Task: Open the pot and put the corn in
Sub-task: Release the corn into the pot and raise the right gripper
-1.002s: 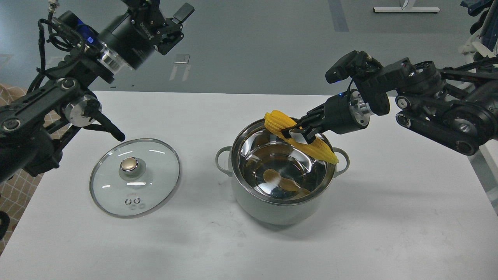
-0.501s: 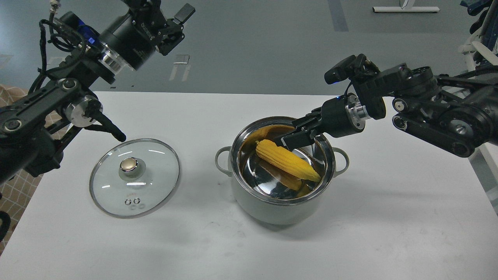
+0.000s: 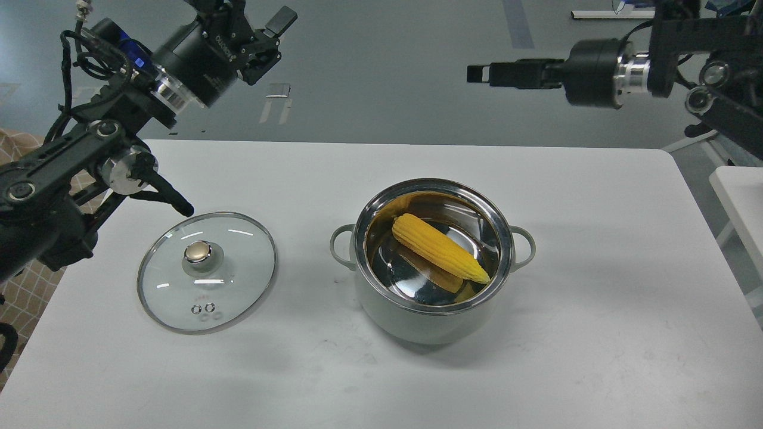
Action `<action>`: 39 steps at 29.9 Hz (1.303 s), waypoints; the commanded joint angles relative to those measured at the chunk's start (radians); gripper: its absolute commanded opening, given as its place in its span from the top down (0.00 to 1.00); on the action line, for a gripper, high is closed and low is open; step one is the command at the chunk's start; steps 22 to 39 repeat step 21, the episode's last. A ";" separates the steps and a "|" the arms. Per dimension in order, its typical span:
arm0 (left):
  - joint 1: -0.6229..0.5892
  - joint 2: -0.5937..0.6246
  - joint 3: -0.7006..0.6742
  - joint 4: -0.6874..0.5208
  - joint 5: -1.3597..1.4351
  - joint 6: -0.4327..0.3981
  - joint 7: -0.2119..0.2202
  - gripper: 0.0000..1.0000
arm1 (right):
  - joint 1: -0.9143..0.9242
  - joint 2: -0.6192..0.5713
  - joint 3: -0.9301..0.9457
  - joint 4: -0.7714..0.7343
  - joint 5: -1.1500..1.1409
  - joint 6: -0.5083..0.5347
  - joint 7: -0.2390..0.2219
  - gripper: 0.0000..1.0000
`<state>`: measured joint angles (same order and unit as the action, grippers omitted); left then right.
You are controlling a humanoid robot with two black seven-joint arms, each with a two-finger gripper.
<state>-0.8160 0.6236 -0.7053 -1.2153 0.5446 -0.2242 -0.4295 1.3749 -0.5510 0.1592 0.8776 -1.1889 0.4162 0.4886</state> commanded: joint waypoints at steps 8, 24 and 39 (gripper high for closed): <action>0.003 -0.102 -0.013 0.134 -0.021 -0.058 -0.003 0.02 | -0.284 -0.012 0.233 -0.051 0.448 -0.117 0.000 0.00; 0.066 -0.220 -0.011 0.339 -0.144 -0.264 0.113 0.02 | -0.593 0.040 0.569 -0.052 0.583 -0.106 0.000 0.00; 0.066 -0.220 -0.011 0.339 -0.144 -0.264 0.113 0.02 | -0.593 0.040 0.569 -0.052 0.583 -0.106 0.000 0.00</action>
